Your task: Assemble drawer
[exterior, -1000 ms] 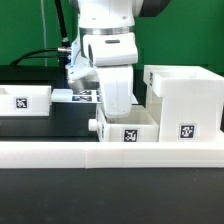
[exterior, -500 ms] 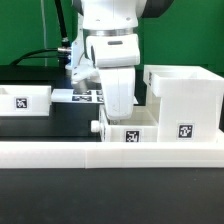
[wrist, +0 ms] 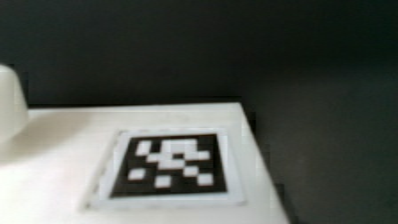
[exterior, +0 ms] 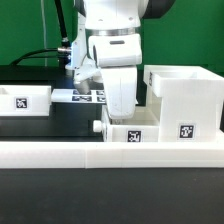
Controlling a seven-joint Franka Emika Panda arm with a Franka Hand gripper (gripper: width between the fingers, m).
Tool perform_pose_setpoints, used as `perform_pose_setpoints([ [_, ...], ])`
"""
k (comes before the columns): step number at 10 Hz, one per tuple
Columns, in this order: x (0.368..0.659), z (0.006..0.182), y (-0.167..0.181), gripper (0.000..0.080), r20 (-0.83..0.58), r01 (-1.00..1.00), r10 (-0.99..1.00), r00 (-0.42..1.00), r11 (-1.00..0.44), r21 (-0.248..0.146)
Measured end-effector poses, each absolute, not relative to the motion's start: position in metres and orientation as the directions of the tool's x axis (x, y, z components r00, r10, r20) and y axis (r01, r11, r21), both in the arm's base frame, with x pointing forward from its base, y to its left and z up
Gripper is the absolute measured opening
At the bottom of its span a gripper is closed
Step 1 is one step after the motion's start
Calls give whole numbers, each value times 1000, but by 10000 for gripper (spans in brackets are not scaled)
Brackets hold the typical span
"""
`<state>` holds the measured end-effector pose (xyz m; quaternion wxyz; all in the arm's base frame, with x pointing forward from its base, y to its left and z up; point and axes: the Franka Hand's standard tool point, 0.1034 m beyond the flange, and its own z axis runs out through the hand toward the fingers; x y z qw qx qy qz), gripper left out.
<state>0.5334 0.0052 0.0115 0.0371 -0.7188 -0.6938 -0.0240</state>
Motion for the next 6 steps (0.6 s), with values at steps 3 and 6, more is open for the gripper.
perform_pose_setpoints([
  [3, 536, 10, 12, 41, 90, 996, 992, 91, -90, -10],
  [6, 537, 10, 11, 41, 91, 996, 992, 87, -87, -6],
])
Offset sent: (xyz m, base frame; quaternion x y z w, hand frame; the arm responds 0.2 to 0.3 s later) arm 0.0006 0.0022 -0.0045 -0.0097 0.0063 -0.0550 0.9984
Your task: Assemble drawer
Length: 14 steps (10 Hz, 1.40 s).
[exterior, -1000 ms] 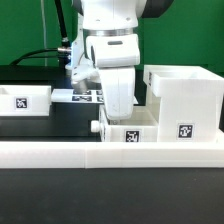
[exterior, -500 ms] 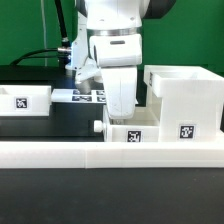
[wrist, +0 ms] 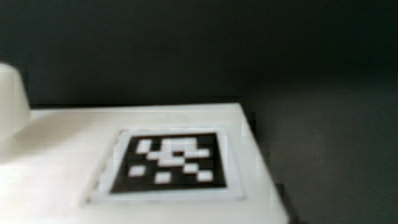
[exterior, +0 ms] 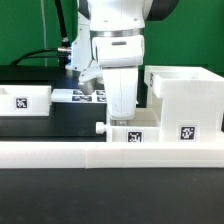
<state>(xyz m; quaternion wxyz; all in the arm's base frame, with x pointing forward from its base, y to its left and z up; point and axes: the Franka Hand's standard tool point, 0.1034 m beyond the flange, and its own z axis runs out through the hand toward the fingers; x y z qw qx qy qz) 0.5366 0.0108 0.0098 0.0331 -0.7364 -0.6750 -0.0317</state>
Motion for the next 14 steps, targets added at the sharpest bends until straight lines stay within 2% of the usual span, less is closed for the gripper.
perform_pose_setpoints([
  [5, 540, 8, 6, 41, 87, 1000, 996, -1, 1, 8],
  [8, 542, 9, 17, 41, 85, 999, 996, 34, -35, 19],
  [14, 542, 9, 13, 42, 84, 999, 996, 40, -42, 18],
])
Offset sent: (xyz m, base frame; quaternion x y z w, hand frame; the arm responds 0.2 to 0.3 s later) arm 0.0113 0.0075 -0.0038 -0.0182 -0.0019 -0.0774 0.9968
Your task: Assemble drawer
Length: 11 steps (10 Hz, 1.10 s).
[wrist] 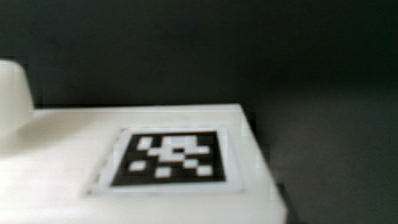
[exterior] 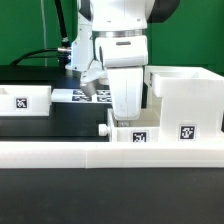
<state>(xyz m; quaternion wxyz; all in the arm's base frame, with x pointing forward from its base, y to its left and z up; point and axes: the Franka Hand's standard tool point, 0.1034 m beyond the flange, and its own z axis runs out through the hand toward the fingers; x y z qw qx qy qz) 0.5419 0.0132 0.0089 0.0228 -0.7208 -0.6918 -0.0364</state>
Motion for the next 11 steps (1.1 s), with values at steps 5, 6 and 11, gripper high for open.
perform_pose_setpoints([
  [5, 548, 25, 17, 534, 79, 998, 996, 46, -49, 36],
  [6, 550, 32, 17, 625, 76, 998, 996, 47, -50, 38],
  [11, 564, 62, -15, 649, 46, 999, 998, 31, -32, 28],
])
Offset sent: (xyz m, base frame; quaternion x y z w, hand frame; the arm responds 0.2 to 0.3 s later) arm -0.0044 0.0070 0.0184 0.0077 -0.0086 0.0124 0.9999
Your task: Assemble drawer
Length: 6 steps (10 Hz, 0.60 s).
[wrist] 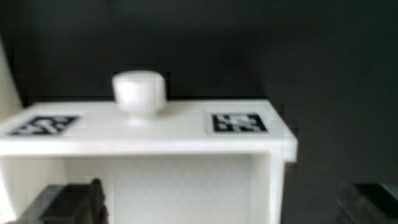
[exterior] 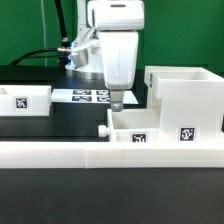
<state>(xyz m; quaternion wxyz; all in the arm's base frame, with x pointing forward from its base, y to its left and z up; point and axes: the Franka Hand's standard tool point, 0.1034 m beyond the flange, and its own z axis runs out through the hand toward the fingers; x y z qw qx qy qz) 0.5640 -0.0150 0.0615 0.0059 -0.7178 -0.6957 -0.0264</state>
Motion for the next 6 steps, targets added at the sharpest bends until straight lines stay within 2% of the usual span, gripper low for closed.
perform_pose_setpoints([
  [4, 563, 58, -28, 649, 53, 999, 998, 16, -18, 26],
  [6, 567, 38, -59, 649, 143, 999, 988, -52, 50, 17],
])
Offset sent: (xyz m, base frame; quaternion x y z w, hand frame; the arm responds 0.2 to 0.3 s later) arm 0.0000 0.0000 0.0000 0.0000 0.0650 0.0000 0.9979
